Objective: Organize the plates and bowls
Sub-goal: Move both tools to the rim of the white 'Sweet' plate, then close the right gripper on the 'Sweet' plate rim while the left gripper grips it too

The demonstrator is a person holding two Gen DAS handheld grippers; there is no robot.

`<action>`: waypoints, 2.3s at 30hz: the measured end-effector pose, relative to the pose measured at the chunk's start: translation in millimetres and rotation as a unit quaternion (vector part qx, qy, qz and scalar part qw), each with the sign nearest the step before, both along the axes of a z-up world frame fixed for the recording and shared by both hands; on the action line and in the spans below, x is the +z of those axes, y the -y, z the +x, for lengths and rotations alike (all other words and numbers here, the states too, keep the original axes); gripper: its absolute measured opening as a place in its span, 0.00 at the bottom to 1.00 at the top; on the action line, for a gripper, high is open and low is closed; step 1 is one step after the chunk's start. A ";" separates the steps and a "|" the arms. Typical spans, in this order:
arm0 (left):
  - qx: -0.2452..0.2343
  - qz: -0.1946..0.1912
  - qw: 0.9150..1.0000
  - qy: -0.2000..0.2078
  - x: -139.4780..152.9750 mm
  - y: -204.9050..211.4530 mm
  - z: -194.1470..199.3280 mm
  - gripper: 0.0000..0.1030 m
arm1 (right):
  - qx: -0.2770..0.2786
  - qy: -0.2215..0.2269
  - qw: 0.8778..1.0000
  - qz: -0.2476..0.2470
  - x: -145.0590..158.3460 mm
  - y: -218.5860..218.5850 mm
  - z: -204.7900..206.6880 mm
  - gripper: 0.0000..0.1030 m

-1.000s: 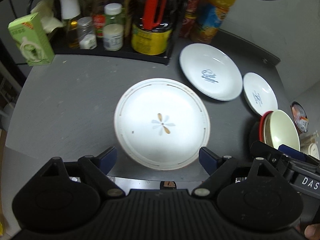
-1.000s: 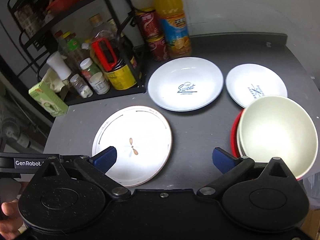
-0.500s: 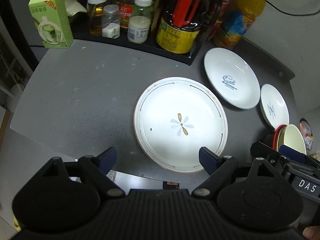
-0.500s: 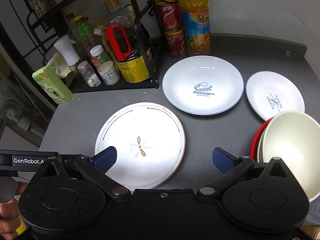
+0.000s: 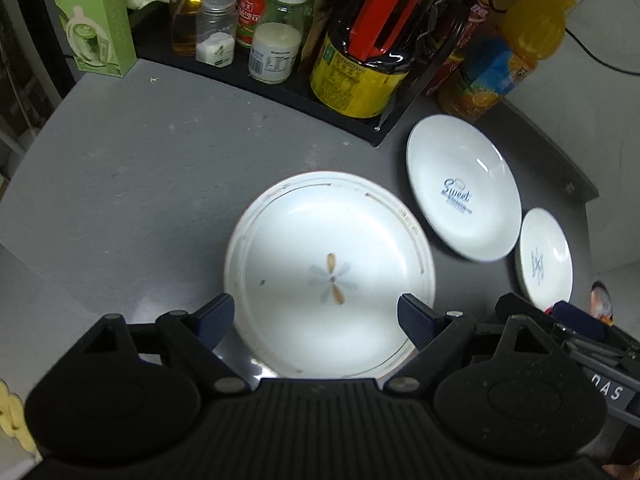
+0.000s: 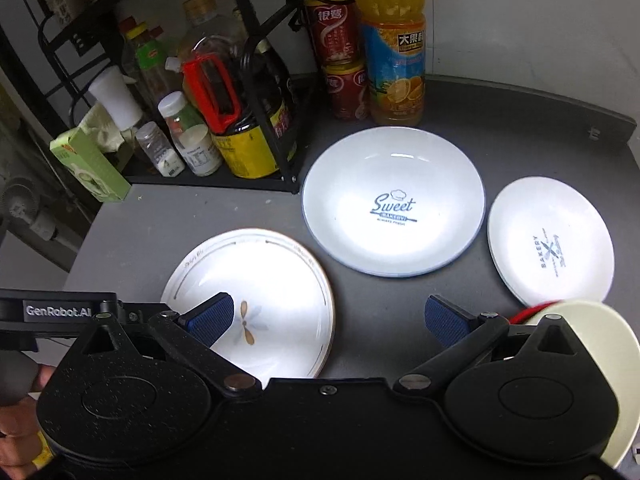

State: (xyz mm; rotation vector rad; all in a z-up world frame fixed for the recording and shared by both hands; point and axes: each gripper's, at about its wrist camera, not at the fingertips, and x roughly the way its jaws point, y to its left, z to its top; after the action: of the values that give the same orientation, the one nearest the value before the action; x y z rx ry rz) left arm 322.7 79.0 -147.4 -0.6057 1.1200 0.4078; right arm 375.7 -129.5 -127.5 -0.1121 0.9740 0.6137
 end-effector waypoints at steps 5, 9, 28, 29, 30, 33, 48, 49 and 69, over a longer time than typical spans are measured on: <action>0.006 -0.002 1.000 0.002 -2.5 8.2 21.0 0.85 | -0.007 0.001 1.000 -0.007 -1.9 5.2 23.8 1.00; 0.017 -0.010 1.000 0.013 -2.7 8.3 34.8 0.85 | -0.012 -0.003 1.000 -0.005 -3.4 12.0 44.4 1.00; 0.066 -0.022 0.997 0.039 -17.5 7.8 112.3 0.77 | -0.023 -0.036 0.999 0.008 -20.6 46.7 139.2 0.91; 0.070 -0.027 0.996 0.043 -18.2 6.8 114.9 0.75 | -0.023 -0.036 0.999 0.008 -22.0 47.8 142.9 0.88; 0.073 -0.031 0.996 0.047 -19.1 6.4 117.8 0.72 | -0.023 -0.036 0.999 0.009 -24.3 49.3 146.2 0.86; 0.073 -0.033 0.995 0.050 -24.1 7.2 128.1 0.65 | -0.022 -0.048 0.998 0.016 -34.6 54.7 158.8 0.76; 0.112 -0.083 0.989 0.048 -71.8 4.1 165.0 0.33 | -0.046 -0.100 0.993 0.035 -78.7 67.5 221.3 0.46; 0.116 -0.084 0.989 0.046 -74.9 2.7 166.1 0.32 | -0.047 -0.104 0.993 0.034 -82.1 66.8 224.6 0.43; 0.173 -0.150 0.973 0.030 -123.5 -11.8 170.9 0.13 | -0.046 -0.167 0.984 0.032 -115.9 54.8 238.8 0.27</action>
State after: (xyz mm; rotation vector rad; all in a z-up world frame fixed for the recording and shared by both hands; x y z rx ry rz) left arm 493.6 90.8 -270.9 -1.0816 1.0259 0.5200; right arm 614.5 -184.3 -243.5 0.0962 1.2746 0.5882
